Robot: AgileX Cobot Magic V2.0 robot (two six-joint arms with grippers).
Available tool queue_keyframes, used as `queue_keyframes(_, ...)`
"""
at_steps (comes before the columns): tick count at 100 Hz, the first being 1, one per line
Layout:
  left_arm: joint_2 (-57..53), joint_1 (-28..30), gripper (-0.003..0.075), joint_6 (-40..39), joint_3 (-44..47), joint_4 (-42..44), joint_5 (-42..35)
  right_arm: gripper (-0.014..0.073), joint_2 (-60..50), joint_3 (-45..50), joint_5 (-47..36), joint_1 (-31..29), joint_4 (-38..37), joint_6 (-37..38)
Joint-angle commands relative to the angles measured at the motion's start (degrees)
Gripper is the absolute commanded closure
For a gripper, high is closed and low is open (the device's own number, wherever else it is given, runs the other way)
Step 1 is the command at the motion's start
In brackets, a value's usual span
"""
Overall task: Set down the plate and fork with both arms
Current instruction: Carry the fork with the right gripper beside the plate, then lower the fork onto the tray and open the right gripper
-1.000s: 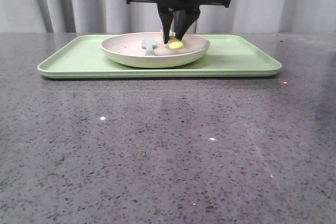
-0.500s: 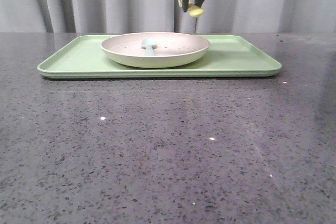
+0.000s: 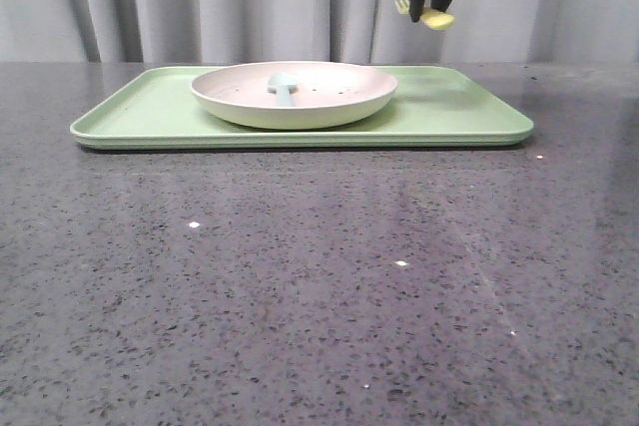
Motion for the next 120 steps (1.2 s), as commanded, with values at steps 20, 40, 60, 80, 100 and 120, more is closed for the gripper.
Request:
queue_keyframes(20, -0.36, -0.04, 0.0177, -0.59, -1.34, -0.71, -2.70, 0.0592, -3.98, 4.36, 0.24, -0.77, -0.02, -1.90)
queue_keyframes(40, -0.36, -0.04, 0.0177, -0.59, -1.34, -0.84, -2.79, 0.0592, -3.98, 8.99, -2.77, -0.77, 0.85, -1.90)
queue_keyframes(60, -0.36, -0.04, 0.0177, -0.59, -1.34, -0.84, -2.79, 0.0592, -3.98, 10.68, -4.34, -0.77, 1.62, -1.90)
queue_keyframes(80, -0.36, -0.04, 0.0177, -0.59, -1.34, -0.84, -2.79, 0.0588, -3.98, 12.08, -4.44, -0.77, 1.66, -1.90)
queue_keyframes(100, -0.36, -0.04, 0.0177, -0.59, -1.34, -1.19, -2.79, 0.0586, -3.98, 12.08, -4.15, -0.77, 1.66, -1.90)
queue_keyframes(120, -0.36, -0.04, 0.0177, -0.59, -1.34, -1.19, -2.79, 0.0443, -3.98, 12.08, -3.54, -0.77, 1.96, -1.90)
